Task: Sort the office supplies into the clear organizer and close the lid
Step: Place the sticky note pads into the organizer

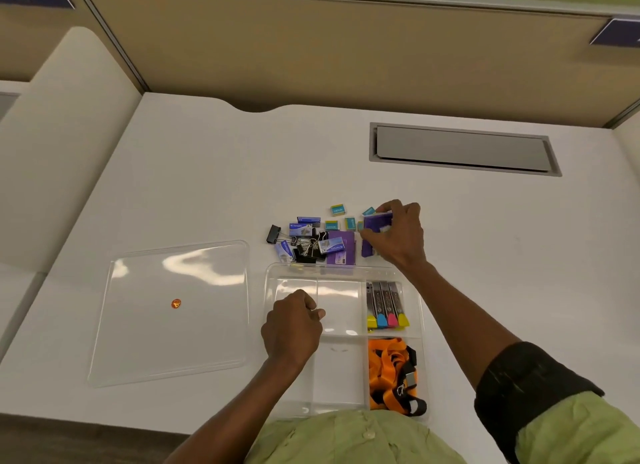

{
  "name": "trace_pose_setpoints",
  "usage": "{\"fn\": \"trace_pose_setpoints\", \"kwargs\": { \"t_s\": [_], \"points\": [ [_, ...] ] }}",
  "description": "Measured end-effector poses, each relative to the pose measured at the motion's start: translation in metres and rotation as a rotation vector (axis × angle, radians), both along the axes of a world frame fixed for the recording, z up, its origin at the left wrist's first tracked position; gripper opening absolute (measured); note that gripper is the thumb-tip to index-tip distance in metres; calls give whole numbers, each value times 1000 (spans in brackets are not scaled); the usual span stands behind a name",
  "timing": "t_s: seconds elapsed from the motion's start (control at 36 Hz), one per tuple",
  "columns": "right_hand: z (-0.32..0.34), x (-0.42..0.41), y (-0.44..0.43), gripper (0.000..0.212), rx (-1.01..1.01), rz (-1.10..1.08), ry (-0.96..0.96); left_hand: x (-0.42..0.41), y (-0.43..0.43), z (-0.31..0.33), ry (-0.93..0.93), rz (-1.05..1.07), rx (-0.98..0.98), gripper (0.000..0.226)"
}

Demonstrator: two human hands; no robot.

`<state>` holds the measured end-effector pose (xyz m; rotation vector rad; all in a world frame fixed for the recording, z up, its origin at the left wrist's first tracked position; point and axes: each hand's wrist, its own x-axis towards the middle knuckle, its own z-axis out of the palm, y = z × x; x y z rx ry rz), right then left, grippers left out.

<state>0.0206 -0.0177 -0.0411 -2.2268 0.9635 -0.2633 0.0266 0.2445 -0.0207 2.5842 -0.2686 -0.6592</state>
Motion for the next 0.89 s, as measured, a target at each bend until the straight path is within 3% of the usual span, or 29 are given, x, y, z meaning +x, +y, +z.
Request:
{"fn": "trace_pose_setpoints", "kwargs": {
  "t_s": [0.14,0.33,0.58,0.69,0.89],
  "points": [
    [3,-17,7,55,-70,-4,-132,0,0,-1,-3,-8,0,6],
    [2,-30,16,32,-87,49,-118,0,1,-2,-16,-20,1,7],
    [39,-47,27,30,-261,60,-153,1,1,-1,-16,-15,-10,7],
    [63,-68,55,29,-370,194,-262,1,2,-1,-11,-17,-9,7],
    [40,-92,117,48,-625,554,-24,7,3,2,0,-47,-21,10]
  ]
}}
